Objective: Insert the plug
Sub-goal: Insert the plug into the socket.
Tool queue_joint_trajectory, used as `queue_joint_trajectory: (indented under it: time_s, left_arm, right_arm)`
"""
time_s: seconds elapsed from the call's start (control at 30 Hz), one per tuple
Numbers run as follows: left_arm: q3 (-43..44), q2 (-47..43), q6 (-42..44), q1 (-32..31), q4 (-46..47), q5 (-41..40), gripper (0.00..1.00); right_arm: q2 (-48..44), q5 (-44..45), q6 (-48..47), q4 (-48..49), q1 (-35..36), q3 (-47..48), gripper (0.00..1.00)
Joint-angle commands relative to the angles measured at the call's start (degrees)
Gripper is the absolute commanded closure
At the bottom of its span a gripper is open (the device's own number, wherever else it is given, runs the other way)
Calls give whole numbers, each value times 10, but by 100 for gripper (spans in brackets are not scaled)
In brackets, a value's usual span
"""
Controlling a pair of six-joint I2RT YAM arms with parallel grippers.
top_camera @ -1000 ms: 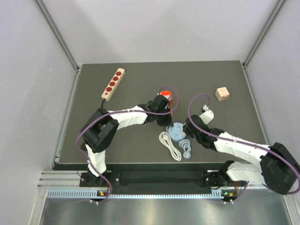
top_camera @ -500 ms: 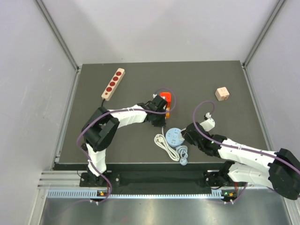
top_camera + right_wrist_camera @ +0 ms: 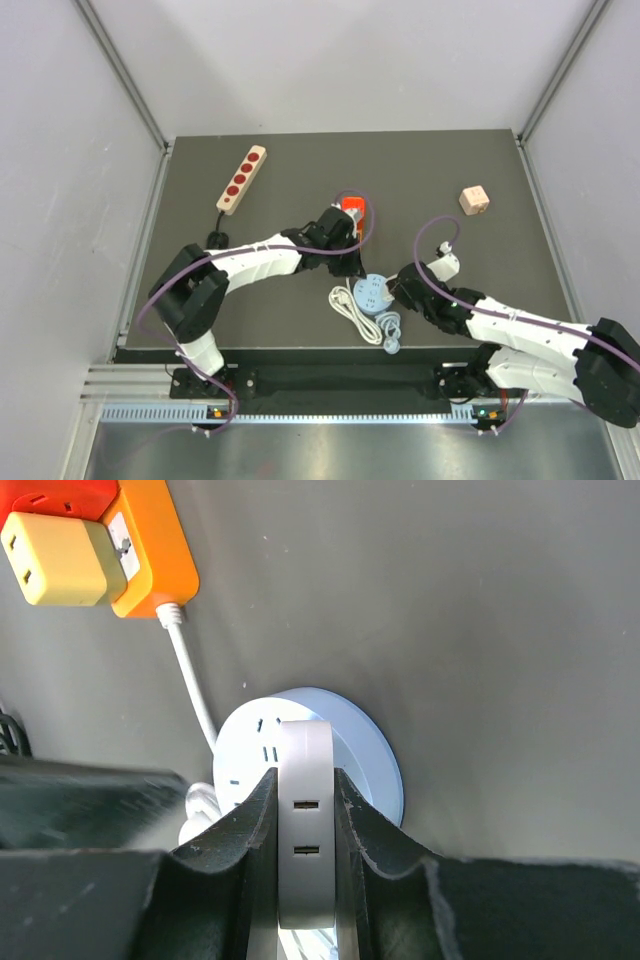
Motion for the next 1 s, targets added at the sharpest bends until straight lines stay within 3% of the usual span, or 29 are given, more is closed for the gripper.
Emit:
queue_joint_trajectory:
  time_s: [0.0, 0.47, 0.83, 0.9, 0.97]
  left_arm:
    - [-29, 9, -20, -13, 37, 23, 100]
    - [-63, 75, -1, -14, 4, -50, 100]
    - [-92, 71, 3, -13, 1, -81, 100]
    - [-96, 71, 2, -13, 4, -81, 100]
    - [-100, 72, 2, -13, 5, -79, 100]
  right_arm:
    - [6, -45, -7, -115, 16, -39, 100]
    - [-4, -37, 15, -207, 35, -27, 100]
    - [50, -19, 27, -284, 66, 27, 100]
    - [58, -15, 25, -299, 70, 37, 94]
    - [59, -15, 31, -308, 75, 45, 81]
